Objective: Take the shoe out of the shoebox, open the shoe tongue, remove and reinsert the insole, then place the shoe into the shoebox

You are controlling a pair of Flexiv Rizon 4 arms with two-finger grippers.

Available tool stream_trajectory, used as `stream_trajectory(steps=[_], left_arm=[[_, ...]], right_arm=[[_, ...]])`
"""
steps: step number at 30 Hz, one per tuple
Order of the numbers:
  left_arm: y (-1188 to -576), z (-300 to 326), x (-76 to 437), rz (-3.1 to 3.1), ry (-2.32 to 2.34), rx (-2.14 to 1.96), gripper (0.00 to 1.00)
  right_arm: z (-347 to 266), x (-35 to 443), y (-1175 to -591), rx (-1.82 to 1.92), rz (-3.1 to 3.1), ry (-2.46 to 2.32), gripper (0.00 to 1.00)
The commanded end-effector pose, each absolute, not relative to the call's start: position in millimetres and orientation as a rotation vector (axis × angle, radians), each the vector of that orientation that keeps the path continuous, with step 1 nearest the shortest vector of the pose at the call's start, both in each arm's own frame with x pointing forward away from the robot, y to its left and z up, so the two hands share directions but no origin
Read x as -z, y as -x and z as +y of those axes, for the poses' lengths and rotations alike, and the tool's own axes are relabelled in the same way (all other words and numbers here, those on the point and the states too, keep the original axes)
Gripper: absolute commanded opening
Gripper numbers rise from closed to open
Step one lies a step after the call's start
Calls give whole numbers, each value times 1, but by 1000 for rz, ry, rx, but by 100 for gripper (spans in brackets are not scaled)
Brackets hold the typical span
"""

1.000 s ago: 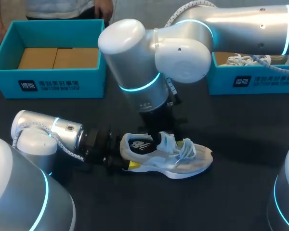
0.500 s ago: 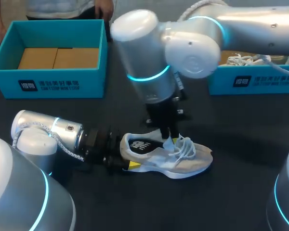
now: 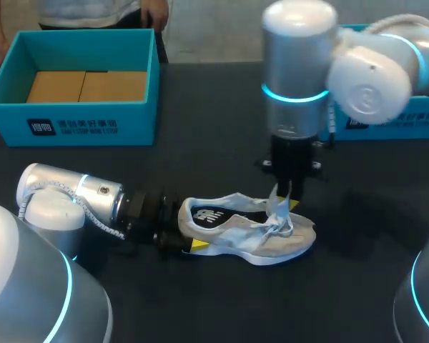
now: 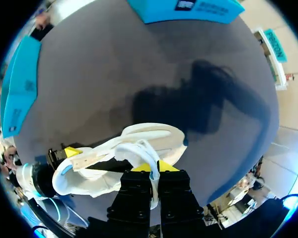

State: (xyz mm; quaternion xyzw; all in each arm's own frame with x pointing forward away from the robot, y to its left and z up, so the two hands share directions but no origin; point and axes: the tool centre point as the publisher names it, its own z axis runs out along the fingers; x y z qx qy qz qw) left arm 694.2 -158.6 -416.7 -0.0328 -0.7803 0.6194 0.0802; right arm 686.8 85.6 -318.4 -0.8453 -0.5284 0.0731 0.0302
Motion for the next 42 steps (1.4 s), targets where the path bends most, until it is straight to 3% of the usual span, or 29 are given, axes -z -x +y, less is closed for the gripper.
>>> stream_trajectory(steps=[1, 8, 12, 18, 20, 27, 37, 39, 42], left_arm=[[-695, -159, 419, -2335, 96, -1852, 0], [-695, -159, 419, -2335, 96, -1852, 0], [-695, -159, 419, -2335, 96, -1852, 0], [-695, -159, 419, -2335, 96, -1852, 0], [-695, -159, 419, -2335, 96, -1852, 0], [-695, -159, 419, -2335, 96, -1852, 0], [-695, -159, 419, -2335, 96, -1852, 0], [-695, -159, 419, -2335, 96, -1852, 0], [-695, -159, 419, -2335, 96, -1852, 0]], right_arm=[[59, 324, -681, 132, -1519, 2471, 0], [60, 334, -682, 178, -1528, 2387, 2], [61, 336, -679, 197, -1526, 2368, 41], [60, 320, -673, 191, -1535, 2412, 80], [60, 311, -671, 180, -1551, 2437, 84], [66, 275, -664, 173, -1630, 2510, 91], [105, 228, -663, 157, -1896, 2499, 87], [115, 220, -663, 159, -1973, 2459, 84], [131, 210, -663, 154, -2069, 2408, 50]])
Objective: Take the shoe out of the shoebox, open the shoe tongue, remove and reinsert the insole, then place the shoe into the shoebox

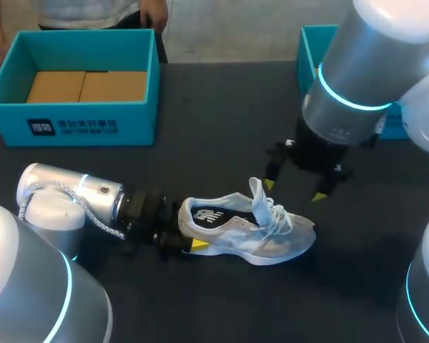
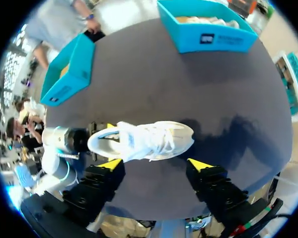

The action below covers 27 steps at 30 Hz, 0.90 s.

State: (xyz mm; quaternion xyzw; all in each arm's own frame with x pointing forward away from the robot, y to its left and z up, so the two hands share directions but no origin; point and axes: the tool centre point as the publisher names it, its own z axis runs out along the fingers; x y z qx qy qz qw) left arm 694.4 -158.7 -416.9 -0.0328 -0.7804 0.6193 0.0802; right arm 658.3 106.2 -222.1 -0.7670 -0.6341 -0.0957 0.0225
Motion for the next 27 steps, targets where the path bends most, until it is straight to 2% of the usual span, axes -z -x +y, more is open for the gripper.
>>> stream_trajectory(steps=[1, 2, 4, 5, 11, 17, 27], left_arm=[[-695, -159, 419, -2335, 96, -1852, 0], [-695, -159, 419, -2335, 96, -1852, 0], [-695, -159, 419, -2335, 96, -1852, 0], [-695, -159, 419, -2335, 96, -1852, 0], [-695, -159, 419, -2335, 96, -1852, 0], [-695, -159, 419, -2335, 96, -1852, 0], [-695, -159, 419, -2335, 96, -1852, 0]], right_arm=[[136, 207, -664, 152, -2104, 2385, 46], [142, 205, -664, 143, -2138, 2367, 38], [151, 202, -665, 139, -2215, 2302, 2], [156, 201, -665, 134, -2249, 2272, 0], [177, 197, -664, 172, -2442, 1997, 0], [193, 193, -653, 316, -2668, 1478, 0], [193, 193, -653, 316, -2668, 1478, 0]])
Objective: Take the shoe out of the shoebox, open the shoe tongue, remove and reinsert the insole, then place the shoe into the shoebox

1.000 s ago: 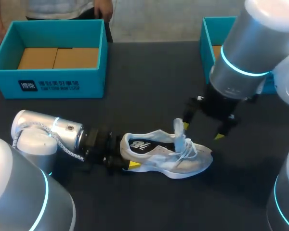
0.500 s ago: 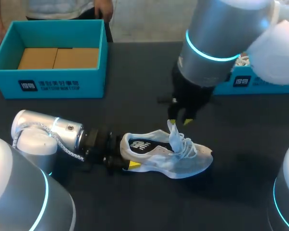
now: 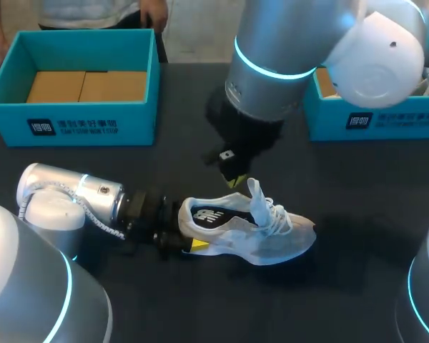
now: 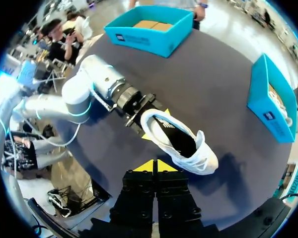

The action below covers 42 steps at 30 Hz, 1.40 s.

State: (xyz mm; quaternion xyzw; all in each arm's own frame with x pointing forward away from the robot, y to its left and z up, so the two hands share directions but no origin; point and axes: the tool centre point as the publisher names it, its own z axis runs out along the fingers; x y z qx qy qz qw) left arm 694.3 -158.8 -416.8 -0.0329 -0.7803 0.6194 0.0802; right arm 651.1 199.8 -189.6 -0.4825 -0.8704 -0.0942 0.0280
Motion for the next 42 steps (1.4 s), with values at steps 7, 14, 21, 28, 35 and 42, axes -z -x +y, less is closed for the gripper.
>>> stream_trajectory(steps=[7, 14, 21, 28, 35, 42], left_arm=[[-695, -159, 419, -2335, 96, -1852, 0], [-695, -159, 419, -2335, 96, -1852, 0], [-695, -159, 419, -2335, 96, -1852, 0], [-695, -159, 419, -2335, 96, -1852, 0], [-695, -159, 419, -2335, 96, -1852, 0], [-695, -159, 419, -2335, 96, -1852, 0]], right_arm=[[201, 205, -657, 280, -2770, 1291, 0], [213, 224, -659, 268, -2963, 820, 0], [214, 236, -665, 291, -2870, 619, 0], [214, 236, -665, 291, -2870, 619, 0], [223, 265, -663, 309, -2962, 554, 0], [234, 288, -658, 247, -3058, 606, 0]])
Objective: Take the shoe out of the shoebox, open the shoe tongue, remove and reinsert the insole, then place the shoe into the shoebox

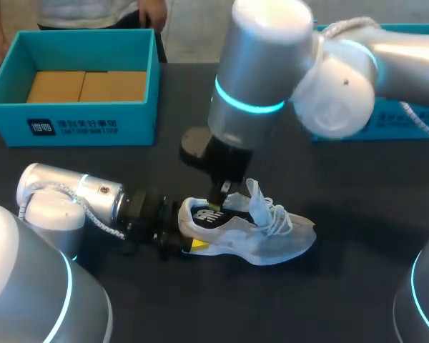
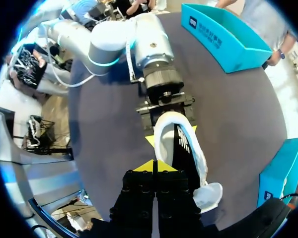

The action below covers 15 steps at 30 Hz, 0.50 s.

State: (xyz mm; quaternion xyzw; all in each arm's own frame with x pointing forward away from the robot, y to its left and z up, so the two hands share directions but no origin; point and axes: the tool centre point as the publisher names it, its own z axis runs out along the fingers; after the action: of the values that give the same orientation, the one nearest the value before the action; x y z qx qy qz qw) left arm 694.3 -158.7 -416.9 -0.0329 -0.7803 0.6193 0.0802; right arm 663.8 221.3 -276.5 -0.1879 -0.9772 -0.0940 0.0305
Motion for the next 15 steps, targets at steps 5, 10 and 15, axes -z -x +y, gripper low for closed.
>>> stream_trajectory(steps=[5, 10, 15], left_arm=[[-695, -159, 419, -2335, 96, -1852, 0], [-695, -159, 419, -2335, 96, -1852, 0], [-695, -159, 419, -2335, 96, -1852, 0]], right_arm=[[235, 298, -662, 243, -3098, 632, 0], [234, 310, -671, 140, -3150, 675, 0], [234, 310, -671, 140, -3150, 675, 0]])
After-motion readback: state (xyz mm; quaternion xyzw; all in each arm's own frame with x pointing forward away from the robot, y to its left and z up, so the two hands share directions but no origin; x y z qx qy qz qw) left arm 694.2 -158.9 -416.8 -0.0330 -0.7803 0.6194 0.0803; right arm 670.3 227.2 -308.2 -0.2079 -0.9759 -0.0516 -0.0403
